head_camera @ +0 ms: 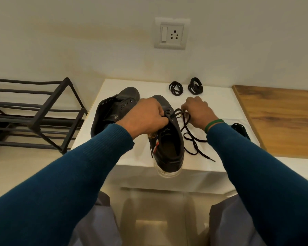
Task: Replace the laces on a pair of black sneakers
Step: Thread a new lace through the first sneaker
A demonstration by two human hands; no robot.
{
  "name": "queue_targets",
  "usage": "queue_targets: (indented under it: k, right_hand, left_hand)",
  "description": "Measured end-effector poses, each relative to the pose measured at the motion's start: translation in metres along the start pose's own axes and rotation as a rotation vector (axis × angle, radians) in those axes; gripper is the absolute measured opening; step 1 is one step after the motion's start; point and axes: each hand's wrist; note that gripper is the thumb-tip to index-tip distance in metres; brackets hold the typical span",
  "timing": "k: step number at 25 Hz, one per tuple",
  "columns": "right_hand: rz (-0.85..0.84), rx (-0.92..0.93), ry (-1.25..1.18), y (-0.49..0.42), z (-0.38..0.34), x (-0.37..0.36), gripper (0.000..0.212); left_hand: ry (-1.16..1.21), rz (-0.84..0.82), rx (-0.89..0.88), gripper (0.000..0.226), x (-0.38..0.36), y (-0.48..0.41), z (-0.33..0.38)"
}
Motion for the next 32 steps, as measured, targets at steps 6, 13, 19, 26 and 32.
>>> queue_targets:
  k: [6,13,19,26,32]
  right_hand:
    - [0.283,-0.209,-1.084,0.01,-0.017,0.071,0.015]
    - [-0.115,0.106,-0.452,0.051,-0.069,0.071,0.013]
    - [-0.08,-0.021,-0.399,0.052,-0.078,0.066,0.018]
    - [-0.119,-0.087,-0.515,0.045,-0.078,0.057,0.013]
    - [-0.116,0.025,-0.677,0.044,-0.062,0.051,0.012]
  left_hand:
    - [0.429,-0.073,0.346,0.02,0.004,-0.005,-0.007]
    - [0.689,-0.158,0.524,0.03,0.008,-0.004,-0.008]
    - [0.756,-0.19,0.552,0.029,0.012,-0.004,-0.014]
    - [0.829,-0.211,0.56,0.025,0.018,-0.001,-0.02]
    - [0.797,-0.127,0.518,0.018,0.007,0.008,-0.015]
Point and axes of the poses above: each hand's wrist, its own y-axis away from the middle knuckle, its own x-axis out of the back of the hand, z = x × y, and after that the axes turned 7 degrees about -x, right-handed
